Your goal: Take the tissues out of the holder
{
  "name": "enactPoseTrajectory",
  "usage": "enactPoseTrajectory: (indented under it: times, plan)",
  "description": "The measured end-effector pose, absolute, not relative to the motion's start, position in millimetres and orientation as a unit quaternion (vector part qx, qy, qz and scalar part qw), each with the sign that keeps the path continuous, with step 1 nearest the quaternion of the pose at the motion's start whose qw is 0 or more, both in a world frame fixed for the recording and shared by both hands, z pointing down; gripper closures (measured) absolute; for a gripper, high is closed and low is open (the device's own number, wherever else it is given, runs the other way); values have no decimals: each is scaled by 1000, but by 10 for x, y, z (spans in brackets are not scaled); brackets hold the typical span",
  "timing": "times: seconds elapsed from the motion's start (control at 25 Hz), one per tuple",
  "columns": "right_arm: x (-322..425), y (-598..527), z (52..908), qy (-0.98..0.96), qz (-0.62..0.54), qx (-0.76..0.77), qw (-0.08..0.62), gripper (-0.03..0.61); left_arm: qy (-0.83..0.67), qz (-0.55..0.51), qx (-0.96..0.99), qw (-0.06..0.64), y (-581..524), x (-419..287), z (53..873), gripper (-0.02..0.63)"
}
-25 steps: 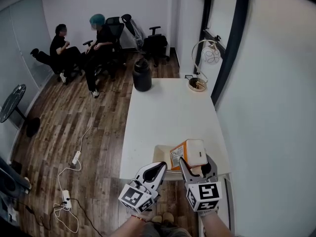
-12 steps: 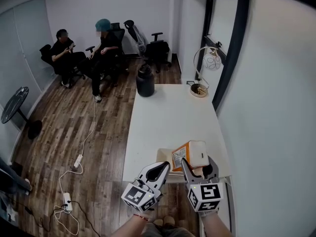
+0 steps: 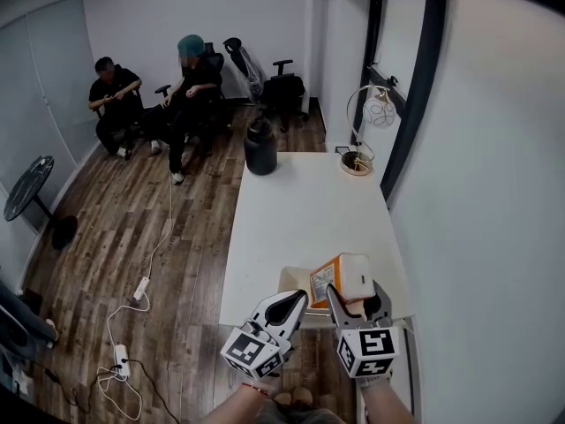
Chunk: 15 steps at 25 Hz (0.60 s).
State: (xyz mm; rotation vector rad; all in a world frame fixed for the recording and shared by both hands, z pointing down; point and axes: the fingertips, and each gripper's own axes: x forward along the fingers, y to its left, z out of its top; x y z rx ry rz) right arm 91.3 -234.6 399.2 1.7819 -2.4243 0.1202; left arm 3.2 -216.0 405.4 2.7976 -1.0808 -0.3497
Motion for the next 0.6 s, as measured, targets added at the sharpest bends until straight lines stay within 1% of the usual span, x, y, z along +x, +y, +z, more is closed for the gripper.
enactPoseTrajectory:
  times: [0.6]
  plan:
    - [957, -2348, 4013, -806, 43, 586, 71, 291, -361, -112, 923, 68, -2195, 103, 4113, 600]
